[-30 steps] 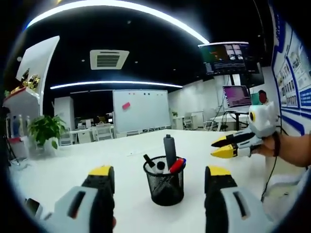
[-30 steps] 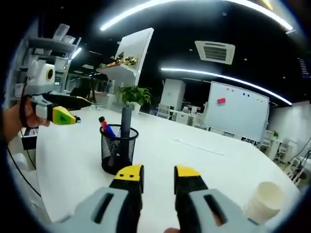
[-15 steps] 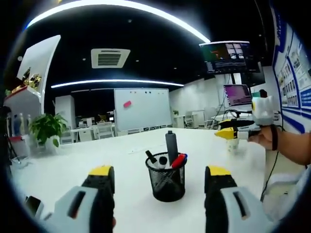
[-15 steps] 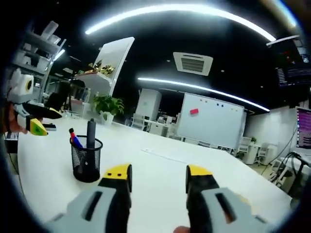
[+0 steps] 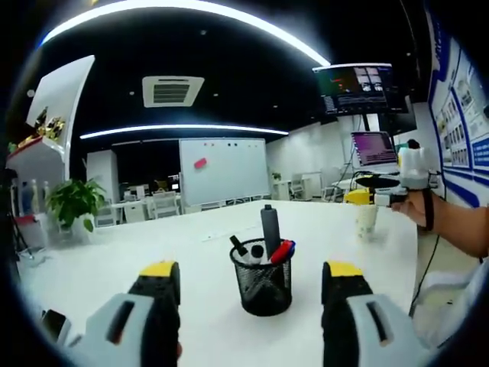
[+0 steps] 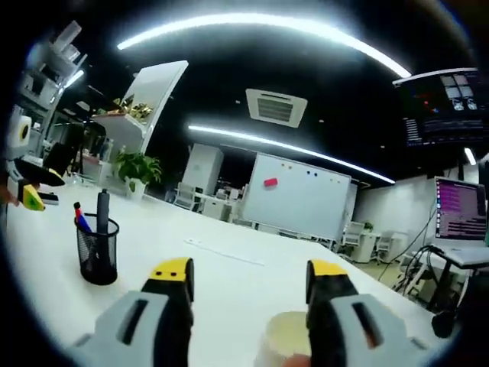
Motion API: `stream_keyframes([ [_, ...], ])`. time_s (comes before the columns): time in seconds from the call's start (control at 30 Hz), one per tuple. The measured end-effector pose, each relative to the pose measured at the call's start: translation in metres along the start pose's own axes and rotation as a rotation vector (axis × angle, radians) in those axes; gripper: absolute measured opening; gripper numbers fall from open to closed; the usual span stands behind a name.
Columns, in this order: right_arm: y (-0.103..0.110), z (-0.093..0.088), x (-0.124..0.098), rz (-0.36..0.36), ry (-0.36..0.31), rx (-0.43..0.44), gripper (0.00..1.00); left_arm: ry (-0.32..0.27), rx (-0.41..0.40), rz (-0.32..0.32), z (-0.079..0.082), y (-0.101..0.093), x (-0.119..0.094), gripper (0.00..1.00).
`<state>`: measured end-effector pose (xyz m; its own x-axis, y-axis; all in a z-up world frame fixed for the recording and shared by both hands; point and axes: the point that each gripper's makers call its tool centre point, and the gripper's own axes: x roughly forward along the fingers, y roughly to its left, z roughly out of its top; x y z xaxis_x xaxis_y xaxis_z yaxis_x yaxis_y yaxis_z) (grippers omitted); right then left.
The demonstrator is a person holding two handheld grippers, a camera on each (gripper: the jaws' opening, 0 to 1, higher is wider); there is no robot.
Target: Place the scattered laser pointers and whiteboard markers into the pen holder and stack the scattered paper cups together
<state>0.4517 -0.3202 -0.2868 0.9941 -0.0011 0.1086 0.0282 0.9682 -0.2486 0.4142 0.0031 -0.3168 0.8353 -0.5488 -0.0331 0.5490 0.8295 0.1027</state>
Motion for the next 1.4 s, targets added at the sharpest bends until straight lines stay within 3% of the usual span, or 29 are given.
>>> stream_keyframes([
  [0.37,-0.026,-0.019,-0.005,-0.074,0.047,0.013,0.68,0.007,0.002,-0.002,0.000,0.000,0.000,0.77],
  [0.5,-0.036,-0.038,-0.005,-0.100,0.106,0.032,0.69,0.012,0.001,-0.002,-0.002,0.001,0.000,0.77],
  [0.7,-0.039,-0.069,-0.004,-0.103,0.206,0.128,0.75,0.019,0.001,-0.003,-0.004,0.000,0.000,0.77],
  [0.9,-0.036,-0.084,-0.005,-0.102,0.251,0.143,0.72,0.007,0.000,0.004,0.001,0.003,0.000,0.77],
  [1.17,-0.038,-0.095,-0.006,-0.109,0.278,0.175,0.67,0.036,-0.002,-0.004,-0.007,0.001,-0.002,0.76],
  [1.4,-0.038,-0.098,-0.005,-0.112,0.281,0.181,0.56,0.046,0.005,-0.006,-0.010,0.000,-0.003,0.76],
])
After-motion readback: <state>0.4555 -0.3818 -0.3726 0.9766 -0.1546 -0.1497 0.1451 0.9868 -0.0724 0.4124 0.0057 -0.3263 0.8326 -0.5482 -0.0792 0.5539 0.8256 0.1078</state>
